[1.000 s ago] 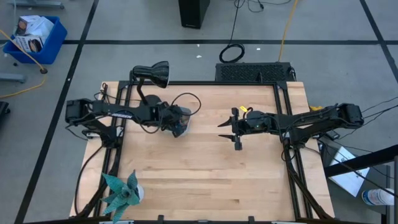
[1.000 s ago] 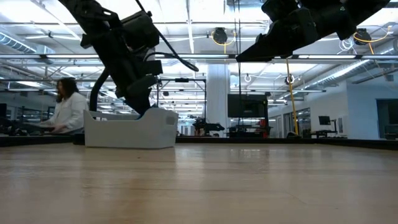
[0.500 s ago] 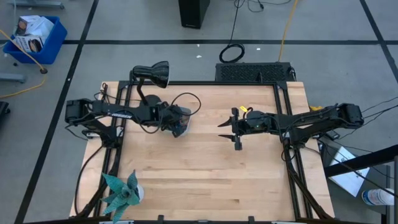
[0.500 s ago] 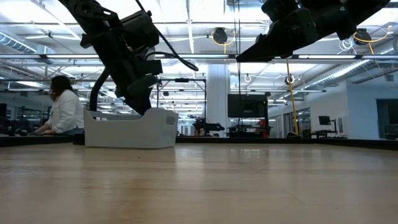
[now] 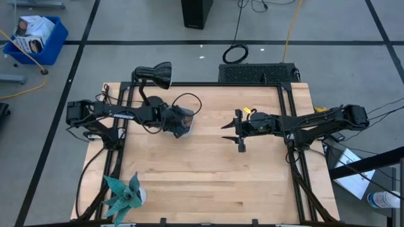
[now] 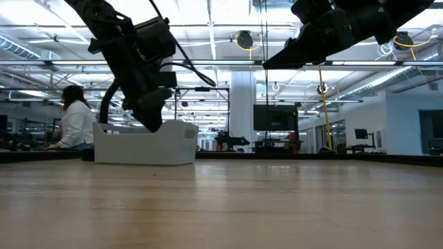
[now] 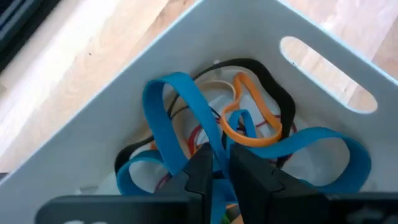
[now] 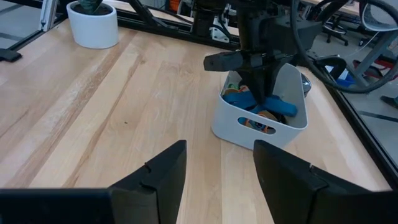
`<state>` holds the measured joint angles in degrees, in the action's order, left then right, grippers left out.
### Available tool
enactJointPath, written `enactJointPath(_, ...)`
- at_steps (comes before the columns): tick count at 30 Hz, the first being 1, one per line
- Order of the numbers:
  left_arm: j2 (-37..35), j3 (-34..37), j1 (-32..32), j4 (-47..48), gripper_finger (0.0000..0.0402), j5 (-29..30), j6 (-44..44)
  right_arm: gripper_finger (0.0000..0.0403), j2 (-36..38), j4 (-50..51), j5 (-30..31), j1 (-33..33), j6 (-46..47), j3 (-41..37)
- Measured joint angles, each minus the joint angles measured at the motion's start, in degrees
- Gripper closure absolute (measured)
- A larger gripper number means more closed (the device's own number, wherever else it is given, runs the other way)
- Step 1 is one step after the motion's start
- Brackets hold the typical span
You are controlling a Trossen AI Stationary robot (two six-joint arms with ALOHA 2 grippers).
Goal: Pick and place rubber bands into bin
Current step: Put the blue rubber band into the gray bin, then return to Home Position
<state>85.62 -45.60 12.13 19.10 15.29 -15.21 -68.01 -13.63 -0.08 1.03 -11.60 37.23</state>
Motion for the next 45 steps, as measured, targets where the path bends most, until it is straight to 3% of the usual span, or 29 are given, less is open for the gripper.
enactJointPath(18,-0.52,0.00,0.72,-0.83,0.0337,0.61,-0.15,0.0222,0.00,0.25,0.00,-0.01,0.02,0.00)
enactJointPath(24,-2.61,0.00,0.72,-0.79,0.0302,0.51,0.42,0.0222,0.31,1.06,0.21,-0.01,0.02,0.00)
enactJointPath(29,-11.08,0.00,0.37,0.28,0.0281,0.12,1.86,0.0222,5.95,9.96,3.07,-0.02,-0.92,0.00)
enactJointPath(36,-26.52,1.27,-2.13,0.17,0.0277,2.16,5.04,0.0222,19.75,19.32,3.29,0.11,3.38,-1.87)
enactJointPath(45,-46.45,16.16,-4.95,-9.62,0.0277,2.78,4.37,0.0222,41.17,14.81,3.20,0.11,8.06,-16.75)
